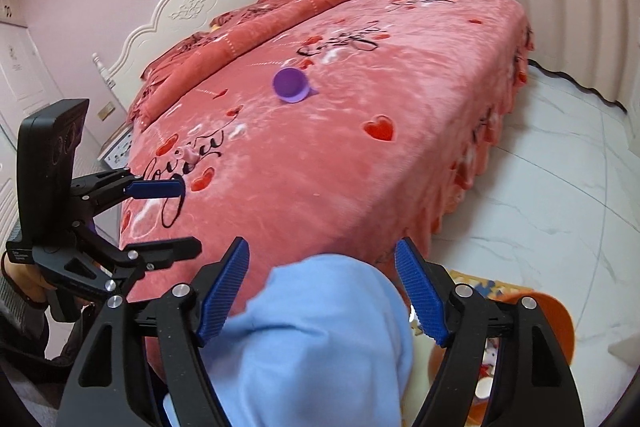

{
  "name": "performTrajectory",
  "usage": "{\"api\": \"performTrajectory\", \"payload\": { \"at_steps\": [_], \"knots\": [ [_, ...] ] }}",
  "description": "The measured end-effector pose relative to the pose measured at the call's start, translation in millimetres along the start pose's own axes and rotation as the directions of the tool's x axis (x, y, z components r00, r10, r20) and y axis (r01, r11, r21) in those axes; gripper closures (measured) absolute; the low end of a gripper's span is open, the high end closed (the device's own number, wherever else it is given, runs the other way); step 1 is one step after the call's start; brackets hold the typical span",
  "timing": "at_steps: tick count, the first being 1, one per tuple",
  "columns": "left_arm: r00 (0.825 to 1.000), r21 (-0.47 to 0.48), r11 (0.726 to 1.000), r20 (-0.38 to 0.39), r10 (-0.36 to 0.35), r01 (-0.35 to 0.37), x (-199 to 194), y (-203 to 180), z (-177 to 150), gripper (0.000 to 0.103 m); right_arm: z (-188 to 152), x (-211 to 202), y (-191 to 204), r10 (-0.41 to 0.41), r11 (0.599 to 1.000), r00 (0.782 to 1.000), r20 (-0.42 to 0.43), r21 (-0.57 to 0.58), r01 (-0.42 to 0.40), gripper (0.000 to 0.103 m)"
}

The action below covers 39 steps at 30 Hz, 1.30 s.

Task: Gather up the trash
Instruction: 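Move both open grippers back over the bed toward the ribbon and cup, then grasp the pink ribbon with the left gripper while the right grasps the purple cup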

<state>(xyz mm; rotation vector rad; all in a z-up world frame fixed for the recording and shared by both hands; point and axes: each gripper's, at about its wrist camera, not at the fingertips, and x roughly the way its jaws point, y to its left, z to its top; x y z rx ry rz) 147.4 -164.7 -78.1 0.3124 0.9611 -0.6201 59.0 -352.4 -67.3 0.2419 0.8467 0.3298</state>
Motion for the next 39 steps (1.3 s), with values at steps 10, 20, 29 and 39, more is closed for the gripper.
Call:
{"api": "performTrajectory", "payload": {
  "at_steps": [10, 20, 29, 39],
  "knots": [
    [0.994, -0.204, 0.973, 0.001, 0.112, -0.11, -14.5, 95.4, -19.7, 0.015, 45.4, 62.2, 51.5, 0.092, 0.991, 0.995, -0.044, -0.093, -0.096, 0.028],
    [0.978, -0.498, 0.845, -0.025, 0.209, -0.194, -7.7, 185.9, -35.6, 0.015, 77.2, 125.4, 105.0, 0.17, 0.962, 0.978, -0.123, -0.193, -0.192, 0.028],
    [0.944, -0.742, 0.606, -0.109, 0.311, -0.286, 27.0, 251.7, -43.3, 0.015, 96.1, 164.3, 129.4, 0.221, 0.933, 0.961, -0.168, -0.251, -0.259, 0.028],
    [0.947, -0.802, 0.538, -0.103, 0.305, -0.261, 48.0, 272.3, -41.9, 0.042, 101.0, 189.0, 117.2, 0.231, 0.936, 0.952, -0.199, -0.222, -0.274, 0.028]
  ]
}}
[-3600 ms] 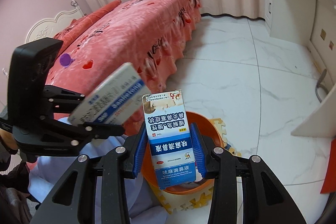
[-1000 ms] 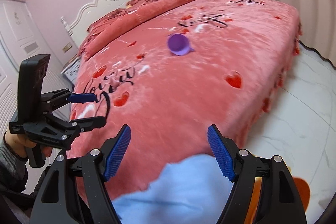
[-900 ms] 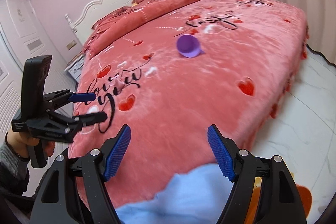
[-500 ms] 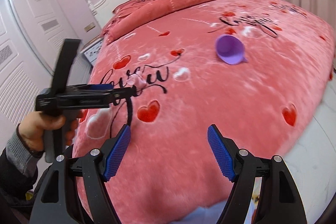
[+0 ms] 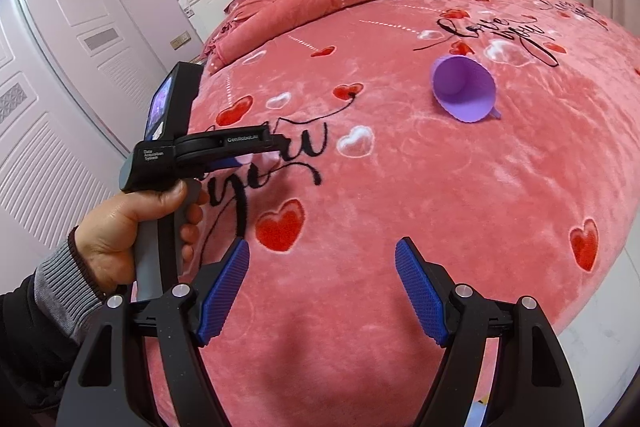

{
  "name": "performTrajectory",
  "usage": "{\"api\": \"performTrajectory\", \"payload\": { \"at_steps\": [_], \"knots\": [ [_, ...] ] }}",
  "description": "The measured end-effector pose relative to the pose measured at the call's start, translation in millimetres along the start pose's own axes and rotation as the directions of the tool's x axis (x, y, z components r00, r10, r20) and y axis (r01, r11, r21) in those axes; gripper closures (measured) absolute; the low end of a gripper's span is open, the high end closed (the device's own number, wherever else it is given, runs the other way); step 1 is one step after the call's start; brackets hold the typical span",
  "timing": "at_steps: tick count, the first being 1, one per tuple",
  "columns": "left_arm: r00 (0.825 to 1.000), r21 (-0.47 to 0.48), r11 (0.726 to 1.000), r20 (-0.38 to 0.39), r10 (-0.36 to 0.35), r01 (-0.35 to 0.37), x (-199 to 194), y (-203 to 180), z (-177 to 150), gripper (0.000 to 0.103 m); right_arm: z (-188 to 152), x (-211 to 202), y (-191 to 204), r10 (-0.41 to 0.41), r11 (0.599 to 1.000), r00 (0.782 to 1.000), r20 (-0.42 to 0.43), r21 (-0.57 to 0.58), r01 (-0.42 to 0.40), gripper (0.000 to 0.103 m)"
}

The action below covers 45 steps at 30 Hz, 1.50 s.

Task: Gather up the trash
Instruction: 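Grasp the pink ribbon with the left gripper while the right grasps the purple cup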

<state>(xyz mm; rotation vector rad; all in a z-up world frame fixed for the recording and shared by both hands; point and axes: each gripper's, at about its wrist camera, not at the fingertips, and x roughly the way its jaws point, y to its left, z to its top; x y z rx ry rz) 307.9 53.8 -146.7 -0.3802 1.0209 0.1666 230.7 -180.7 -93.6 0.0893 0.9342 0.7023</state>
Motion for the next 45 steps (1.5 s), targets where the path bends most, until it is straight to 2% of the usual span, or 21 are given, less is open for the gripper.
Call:
{"api": "performTrajectory", "payload": {
  "at_steps": [1, 3, 6, 14, 19, 24, 26, 30, 32, 33, 37, 39, 43, 45],
  "knots": [
    [1.0, 0.012, 1.0, -0.018, 0.001, -0.001, 4.9, -1.6, 1.5, 0.044, 0.1, 0.9, -2.2, 0.0, 1.0, 1.0, 0.001, 0.005, 0.0, 0.028],
    [0.999, 0.051, 0.998, -0.033, -0.022, 0.024, 8.5, -2.5, 0.5, 0.071, 0.8, 2.4, -6.2, -0.004, 1.0, 1.0, 0.005, 0.012, 0.004, 0.028],
    [0.996, 0.116, 0.99, -0.052, -0.078, 0.083, 5.5, -4.6, -1.9, 0.077, 1.6, 2.9, -9.7, -0.004, 1.0, 1.0, 0.012, 0.018, 0.004, 0.028],
    [0.988, 0.326, 0.933, -0.094, -0.127, 0.15, -15.7, -23.3, -9.5, 0.077, 14.5, 6.3, -22.3, -0.017, 0.999, 0.999, 0.036, 0.03, 0.016, 0.028],
    [0.979, 0.463, 0.864, -0.132, -0.154, 0.198, -18.4, -45.9, -6.3, 0.077, 37.3, 15.1, -33.3, -0.038, 0.999, 0.998, 0.052, 0.029, 0.036, 0.028],
    [0.968, 0.581, 0.775, -0.183, -0.171, 0.247, -13.6, -66.1, 1.9, 0.077, 67.3, 29.9, -49.7, -0.069, 0.997, 0.994, 0.086, 0.049, 0.065, 0.029],
    [0.966, 0.61, 0.75, -0.188, -0.175, 0.255, -9.7, -72.0, 8.6, 0.077, 77.3, 38.0, -56.1, -0.064, 0.996, 0.993, 0.097, 0.065, 0.058, 0.04],
    [0.961, 0.639, 0.718, -0.203, -0.189, 0.276, 4.3, -80.3, 23.3, 0.077, 104.4, 69.8, -74.8, -0.102, 0.991, 0.99, 0.102, 0.093, 0.092, 0.044],
    [0.957, 0.647, 0.705, -0.209, -0.202, 0.291, 9.5, -83.8, 28.1, 0.077, 112.6, 81.2, -84.5, -0.102, 0.99, 0.989, 0.104, 0.112, 0.09, 0.052],
    [0.955, 0.648, 0.701, -0.21, -0.211, 0.298, 12.5, -85.7, 31.2, 0.077, 117.9, 88.8, -89.8, -0.109, 0.988, 0.989, 0.101, 0.119, 0.097, 0.052],
    [0.948, 0.649, 0.692, -0.216, -0.232, 0.317, 24.3, -89.5, 39.5, 0.077, 133.3, 115.6, -105.5, -0.132, 0.985, 0.988, 0.082, 0.121, 0.122, 0.053],
    [0.945, 0.647, 0.689, -0.22, -0.241, 0.326, 30.5, -89.6, 43.2, 0.077, 137.8, 126.5, -110.8, -0.144, 0.985, 0.987, 0.071, 0.111, 0.135, 0.061],
    [0.942, 0.632, 0.698, -0.229, -0.246, 0.336, 42.4, -88.3, 47.1, 0.077, 141.5, 144.0, -119.7, -0.168, 0.982, 0.984, 0.057, 0.097, 0.162, 0.088],
    [0.939, 0.622, 0.703, -0.238, -0.249, 0.344, 46.0, -87.3, 45.7, 0.077, 140.2, 144.0, -121.6, -0.168, 0.983, 0.983, 0.07, 0.093, 0.161, 0.09]
  ]
}}
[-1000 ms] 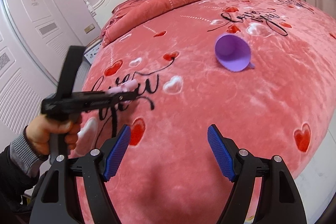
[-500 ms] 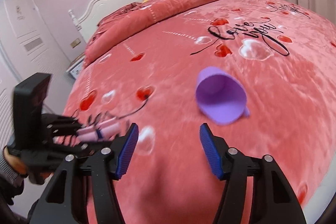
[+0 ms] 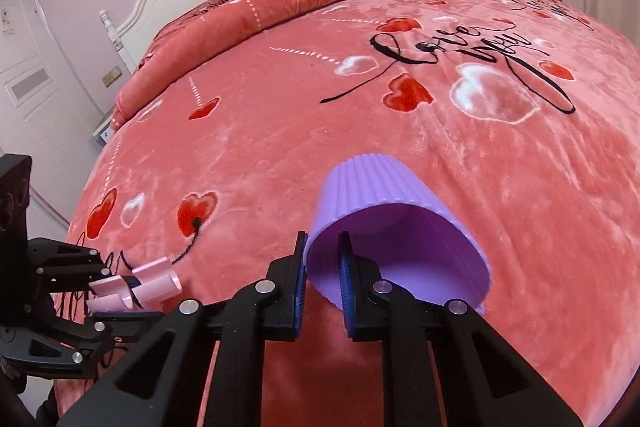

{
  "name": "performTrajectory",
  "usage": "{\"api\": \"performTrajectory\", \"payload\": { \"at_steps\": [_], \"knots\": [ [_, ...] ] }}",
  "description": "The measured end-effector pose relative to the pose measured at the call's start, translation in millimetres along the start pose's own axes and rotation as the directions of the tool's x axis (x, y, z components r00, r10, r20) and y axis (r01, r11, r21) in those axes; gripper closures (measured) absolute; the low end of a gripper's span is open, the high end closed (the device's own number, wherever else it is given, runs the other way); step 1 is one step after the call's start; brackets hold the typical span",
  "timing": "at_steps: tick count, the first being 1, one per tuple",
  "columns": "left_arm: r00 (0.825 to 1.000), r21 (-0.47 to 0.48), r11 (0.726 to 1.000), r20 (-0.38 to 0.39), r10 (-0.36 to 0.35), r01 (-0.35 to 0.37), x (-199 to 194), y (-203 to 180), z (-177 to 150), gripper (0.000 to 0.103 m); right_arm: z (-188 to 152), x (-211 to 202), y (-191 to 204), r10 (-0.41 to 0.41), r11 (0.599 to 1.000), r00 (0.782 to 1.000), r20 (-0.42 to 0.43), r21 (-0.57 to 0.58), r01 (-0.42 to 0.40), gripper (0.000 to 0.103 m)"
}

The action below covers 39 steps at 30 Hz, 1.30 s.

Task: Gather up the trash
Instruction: 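Grasp the pink ribbon with the left gripper while the right grasps the purple cup, then carry the pink ribbon and purple cup over the orange bin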

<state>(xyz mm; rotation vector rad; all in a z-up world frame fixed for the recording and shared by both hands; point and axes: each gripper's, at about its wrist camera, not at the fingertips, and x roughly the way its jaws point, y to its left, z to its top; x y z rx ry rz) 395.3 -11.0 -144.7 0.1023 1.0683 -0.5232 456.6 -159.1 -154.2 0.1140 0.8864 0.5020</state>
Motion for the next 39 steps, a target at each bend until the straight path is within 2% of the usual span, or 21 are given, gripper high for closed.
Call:
{"api": "performTrajectory", "payload": {
  "at_steps": [2, 8, 13, 28, 34, 39],
  "knots": [
    [1.0, 0.0, 1.0, -0.006, -0.003, 0.003, 0.4, -1.8, -2.7, 0.077, -2.0, -8.5, 3.9, -0.008, 1.0, 1.0, 0.024, -0.019, 0.009, 0.097],
    [1.0, 0.005, 1.0, -0.004, -0.002, 0.002, -17.6, -14.3, -12.1, 0.077, -21.9, -49.5, 23.1, 0.033, 0.997, 0.999, 0.009, -0.066, -0.032, 0.1],
    [1.0, 0.009, 1.0, -0.007, 0.007, -0.007, -38.1, -31.7, -31.0, 0.077, -53.4, -93.6, 45.2, 0.074, 0.994, 0.997, -0.01, -0.082, -0.074, 0.1],
    [1.0, 0.002, 1.0, -0.004, 0.018, -0.018, -120.0, -109.2, -125.8, 0.077, -166.1, -227.1, 117.9, 0.152, 0.984, 0.988, -0.03, -0.093, -0.155, 0.1],
    [1.0, -0.006, 1.0, -0.008, 0.019, -0.02, -140.4, -139.8, -167.4, 0.077, -209.1, -269.1, 144.9, 0.181, 0.975, 0.983, -0.035, -0.122, -0.184, 0.1],
    [1.0, 0.024, 1.0, -0.007, 0.013, -0.013, -148.8, -171.8, -188.4, 0.077, -239.5, -298.2, 156.0, 0.193, 0.974, 0.981, -0.023, -0.118, -0.195, 0.1]
  ]
}}
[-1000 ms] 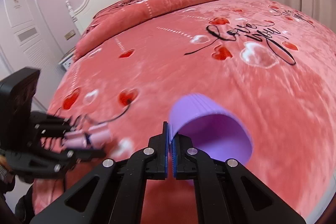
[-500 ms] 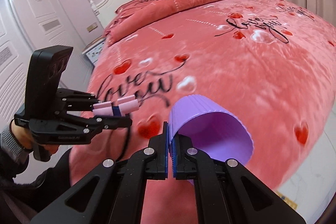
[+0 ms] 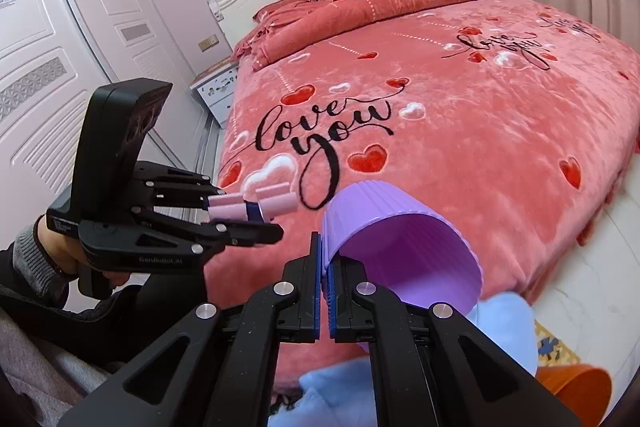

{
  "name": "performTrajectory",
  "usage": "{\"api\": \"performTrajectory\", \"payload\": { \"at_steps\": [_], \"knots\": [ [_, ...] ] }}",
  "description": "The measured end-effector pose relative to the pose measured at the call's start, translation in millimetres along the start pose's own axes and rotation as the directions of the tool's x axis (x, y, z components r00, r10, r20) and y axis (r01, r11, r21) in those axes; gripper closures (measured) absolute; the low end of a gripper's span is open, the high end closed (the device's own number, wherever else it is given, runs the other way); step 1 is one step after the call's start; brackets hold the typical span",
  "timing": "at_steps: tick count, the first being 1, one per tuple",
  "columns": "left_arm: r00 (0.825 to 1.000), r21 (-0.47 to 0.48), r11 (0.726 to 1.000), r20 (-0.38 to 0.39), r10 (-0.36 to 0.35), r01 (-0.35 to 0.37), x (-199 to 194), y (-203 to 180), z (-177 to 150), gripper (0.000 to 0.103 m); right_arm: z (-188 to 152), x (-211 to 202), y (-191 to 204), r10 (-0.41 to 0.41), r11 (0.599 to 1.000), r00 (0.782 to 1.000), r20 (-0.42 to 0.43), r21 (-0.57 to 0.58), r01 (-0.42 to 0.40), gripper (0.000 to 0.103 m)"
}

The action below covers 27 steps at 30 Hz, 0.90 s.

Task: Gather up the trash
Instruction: 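Carry the pink ribbon and purple cup over the orange bin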

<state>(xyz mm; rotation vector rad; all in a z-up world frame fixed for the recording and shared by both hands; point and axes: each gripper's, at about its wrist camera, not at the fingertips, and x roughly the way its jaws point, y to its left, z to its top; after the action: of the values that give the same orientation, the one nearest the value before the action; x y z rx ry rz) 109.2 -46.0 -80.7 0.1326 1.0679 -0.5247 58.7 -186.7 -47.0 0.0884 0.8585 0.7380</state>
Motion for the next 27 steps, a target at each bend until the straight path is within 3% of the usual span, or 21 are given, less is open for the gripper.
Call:
{"api": "performTrajectory", "payload": {
  "at_steps": [5, 13, 18, 27],
  "knots": [
    [1.0, 0.063, 0.998, -0.003, -0.026, 0.026, 0.6, -36.4, -2.9, 0.077, -20.9, -31.5, -1.3, -0.033, 0.999, 0.998, 0.046, 0.024, 0.032, 0.1],
    [0.996, 0.218, 0.972, -0.006, -0.088, 0.087, 19.0, -104.9, 23.1, 0.077, -63.8, -102.6, -48.7, -0.174, 0.974, 0.977, 0.123, 0.166, 0.152, 0.1],
    [0.989, 0.329, 0.932, -0.036, -0.146, 0.15, 41.8, -155.7, 45.9, 0.077, -94.2, -147.3, -83.6, -0.273, 0.937, 0.95, 0.148, 0.267, 0.228, 0.1],
    [0.963, 0.476, 0.837, -0.135, -0.233, 0.269, 86.4, -239.5, 71.5, 0.077, -152.0, -215.5, -137.4, -0.431, 0.841, 0.891, 0.144, 0.422, 0.338, 0.1]
  ]
}}
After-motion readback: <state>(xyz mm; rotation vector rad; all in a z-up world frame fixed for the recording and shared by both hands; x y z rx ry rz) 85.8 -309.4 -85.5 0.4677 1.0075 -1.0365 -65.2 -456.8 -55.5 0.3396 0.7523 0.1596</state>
